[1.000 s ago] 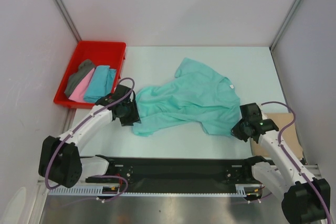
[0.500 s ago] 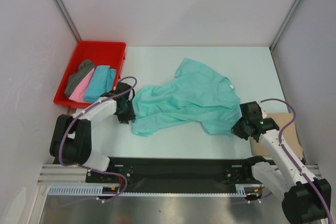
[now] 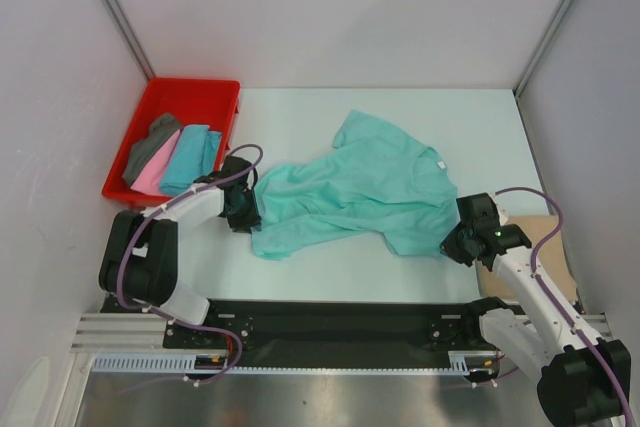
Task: Fold and stack the t-shirts
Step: Flatten the tshirt out
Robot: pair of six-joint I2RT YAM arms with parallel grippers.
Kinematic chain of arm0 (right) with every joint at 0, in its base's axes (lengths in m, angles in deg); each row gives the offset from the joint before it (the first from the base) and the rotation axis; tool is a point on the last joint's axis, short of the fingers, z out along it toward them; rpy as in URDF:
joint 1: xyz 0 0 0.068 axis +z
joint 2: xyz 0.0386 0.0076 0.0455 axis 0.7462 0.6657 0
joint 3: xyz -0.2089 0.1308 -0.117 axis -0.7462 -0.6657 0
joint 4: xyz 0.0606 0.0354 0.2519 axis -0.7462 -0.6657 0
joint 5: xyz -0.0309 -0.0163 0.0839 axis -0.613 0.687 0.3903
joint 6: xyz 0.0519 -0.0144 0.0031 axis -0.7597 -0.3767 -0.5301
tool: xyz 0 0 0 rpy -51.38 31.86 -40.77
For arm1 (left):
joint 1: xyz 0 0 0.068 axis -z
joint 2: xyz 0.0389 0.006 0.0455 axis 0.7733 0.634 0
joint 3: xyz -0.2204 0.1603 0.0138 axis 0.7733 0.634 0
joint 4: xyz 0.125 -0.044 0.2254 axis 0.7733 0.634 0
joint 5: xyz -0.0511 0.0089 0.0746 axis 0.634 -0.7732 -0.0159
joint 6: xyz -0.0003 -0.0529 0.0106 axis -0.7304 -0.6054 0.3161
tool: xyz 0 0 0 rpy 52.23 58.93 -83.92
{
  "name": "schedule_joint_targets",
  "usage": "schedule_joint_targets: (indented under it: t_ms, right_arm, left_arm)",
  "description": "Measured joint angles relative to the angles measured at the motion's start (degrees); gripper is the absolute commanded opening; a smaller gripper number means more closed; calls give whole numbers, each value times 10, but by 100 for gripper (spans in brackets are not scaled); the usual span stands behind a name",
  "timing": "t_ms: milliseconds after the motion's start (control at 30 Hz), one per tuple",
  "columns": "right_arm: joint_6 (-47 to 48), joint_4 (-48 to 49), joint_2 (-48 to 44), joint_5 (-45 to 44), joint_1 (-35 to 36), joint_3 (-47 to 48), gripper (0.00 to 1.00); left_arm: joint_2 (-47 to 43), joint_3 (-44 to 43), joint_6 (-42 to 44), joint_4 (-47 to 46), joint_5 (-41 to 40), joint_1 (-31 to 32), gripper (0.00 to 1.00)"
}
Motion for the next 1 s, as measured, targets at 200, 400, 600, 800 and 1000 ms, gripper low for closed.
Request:
schedule_joint_targets:
  t_ms: [200, 400, 600, 800, 1000]
  right_arm:
    - [0, 4, 2, 0, 0, 0, 0]
    - [2, 3, 16, 0, -3, 5, 0]
    - [20, 12, 94, -5, -19, 109, 0]
    - [67, 45, 263, -12, -67, 355, 0]
    - [113, 83, 423, -1, -106, 700, 0]
  left_arm:
    - [16, -1, -2, -10, 9, -1, 0]
    - [0, -6, -1, 14, -11, -2, 0]
    - [-81, -99, 0, 81, -59, -2, 0]
    - [-119, -302, 33, 49, -78, -2, 0]
    - [-92, -456, 110, -59, -69, -2, 0]
